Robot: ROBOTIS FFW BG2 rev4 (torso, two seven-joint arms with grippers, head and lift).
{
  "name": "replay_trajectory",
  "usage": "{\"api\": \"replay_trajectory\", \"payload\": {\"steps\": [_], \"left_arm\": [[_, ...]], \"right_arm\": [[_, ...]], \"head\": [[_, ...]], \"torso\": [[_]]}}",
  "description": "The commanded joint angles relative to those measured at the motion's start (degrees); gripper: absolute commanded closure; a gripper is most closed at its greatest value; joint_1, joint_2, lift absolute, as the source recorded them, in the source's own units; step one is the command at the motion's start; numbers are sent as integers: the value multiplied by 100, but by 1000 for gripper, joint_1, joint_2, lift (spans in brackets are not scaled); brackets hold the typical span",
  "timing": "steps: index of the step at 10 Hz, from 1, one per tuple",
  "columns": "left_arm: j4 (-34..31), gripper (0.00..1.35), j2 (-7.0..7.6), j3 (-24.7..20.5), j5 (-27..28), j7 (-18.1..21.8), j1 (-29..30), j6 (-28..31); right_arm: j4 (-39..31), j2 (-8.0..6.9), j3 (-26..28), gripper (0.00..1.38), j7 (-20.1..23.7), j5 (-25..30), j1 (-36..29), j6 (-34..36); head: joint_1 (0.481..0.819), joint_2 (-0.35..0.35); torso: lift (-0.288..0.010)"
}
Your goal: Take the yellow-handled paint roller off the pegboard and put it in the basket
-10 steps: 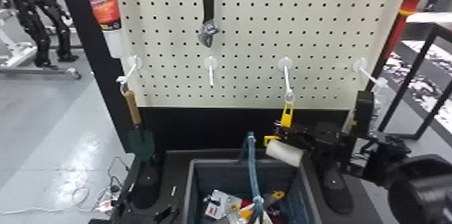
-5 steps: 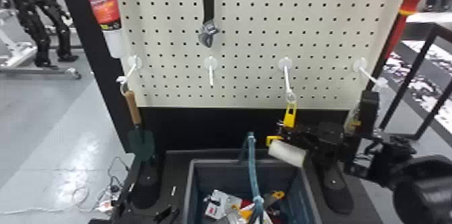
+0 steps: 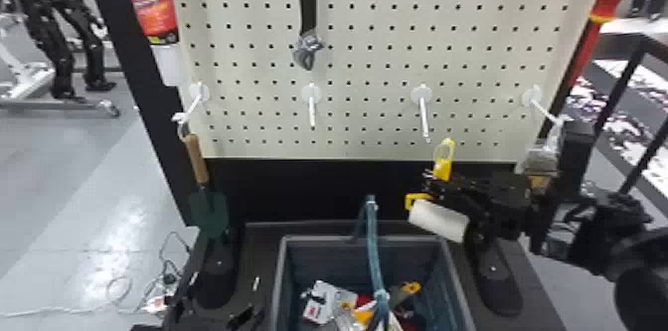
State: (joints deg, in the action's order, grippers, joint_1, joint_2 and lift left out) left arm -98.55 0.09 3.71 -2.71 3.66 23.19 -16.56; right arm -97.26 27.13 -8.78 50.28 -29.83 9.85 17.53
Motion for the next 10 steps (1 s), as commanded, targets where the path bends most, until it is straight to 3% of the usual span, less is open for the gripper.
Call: {"api": "replay_trajectory", "payload": {"steps": [1, 3, 5, 7, 10], "left_arm": [[-7, 285, -24, 7, 8, 3, 1, 12], [-7, 285, -24, 7, 8, 3, 19, 21], [-7, 285, -24, 16, 8, 3, 19, 39], [-7, 285, -24, 16, 8, 3, 19, 48], [11, 285, -24, 16, -1, 3, 10, 39]], "right_arm": [[-302, 11, 114, 1283, -19, 30, -176, 259], [-399, 37, 140, 1283, -27, -58, -449, 418], [-329, -33, 140, 1283, -27, -102, -598, 479], [-162, -217, 123, 1283, 78, -67, -756, 576], [717, -446, -273, 1283, 465, 56, -537, 585]], "head": [[549, 0], [549, 0], [549, 0], [549, 0], [549, 0]], "torso": [[-100], [-100], [-100], [-100], [-100]]}}
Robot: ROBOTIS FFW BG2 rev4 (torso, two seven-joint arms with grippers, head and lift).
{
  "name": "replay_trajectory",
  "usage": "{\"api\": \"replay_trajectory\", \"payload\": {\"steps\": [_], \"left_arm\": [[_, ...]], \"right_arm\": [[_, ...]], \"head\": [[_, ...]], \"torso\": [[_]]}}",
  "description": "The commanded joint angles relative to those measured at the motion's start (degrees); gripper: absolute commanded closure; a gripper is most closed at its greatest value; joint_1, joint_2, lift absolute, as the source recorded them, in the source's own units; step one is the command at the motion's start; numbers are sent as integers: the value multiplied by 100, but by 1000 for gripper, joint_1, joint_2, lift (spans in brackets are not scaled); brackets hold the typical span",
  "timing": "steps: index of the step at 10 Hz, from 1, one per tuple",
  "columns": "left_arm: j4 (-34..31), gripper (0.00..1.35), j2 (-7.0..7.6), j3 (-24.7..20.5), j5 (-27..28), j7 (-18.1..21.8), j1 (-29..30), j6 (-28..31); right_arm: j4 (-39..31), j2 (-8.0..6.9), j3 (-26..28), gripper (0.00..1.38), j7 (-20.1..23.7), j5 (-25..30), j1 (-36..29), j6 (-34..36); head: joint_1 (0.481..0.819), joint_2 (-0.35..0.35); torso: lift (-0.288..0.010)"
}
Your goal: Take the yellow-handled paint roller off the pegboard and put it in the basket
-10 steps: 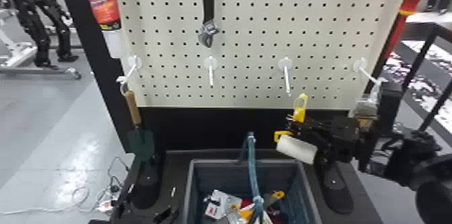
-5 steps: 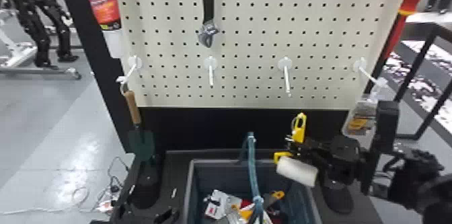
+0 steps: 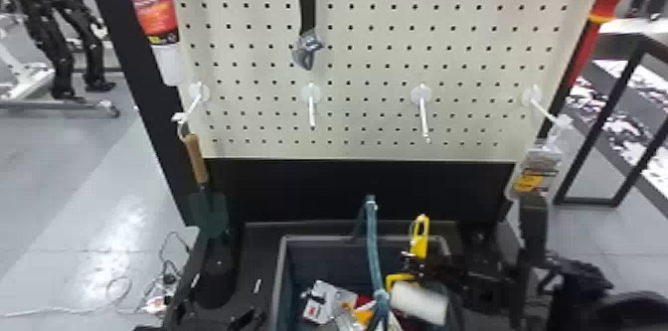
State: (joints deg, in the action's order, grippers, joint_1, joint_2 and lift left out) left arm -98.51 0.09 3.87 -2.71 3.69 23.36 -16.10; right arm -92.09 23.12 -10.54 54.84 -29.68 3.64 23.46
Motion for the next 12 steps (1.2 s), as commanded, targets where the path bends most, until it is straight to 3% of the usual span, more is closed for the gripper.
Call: {"api": "replay_trajectory", "payload": {"steps": [1, 3, 5, 6, 12], "left_arm": [[16, 285, -24, 9, -10, 0, -16, -16], [33, 285, -24, 0, -10, 0, -16, -33], [42, 285, -24, -9, -10, 0, -16, -51], [42, 285, -24, -18, -10, 0, -16, -60], [42, 285, -24, -9, -10, 0, -25, -77]], "right_arm": [[534, -88, -290, 1283, 132, 85, 269, -96], [816, -159, -457, 1268, 176, 76, 401, -149], [974, -159, -457, 400, 176, 138, 453, -281], [983, -150, -449, 117, 176, 138, 471, -316], [983, -168, -413, 147, 167, 112, 462, -404]], "head": [[549, 0], [549, 0], [549, 0], [549, 0], [549, 0]], "torso": [[-100], [-100], [-100], [-100], [-100]]}}
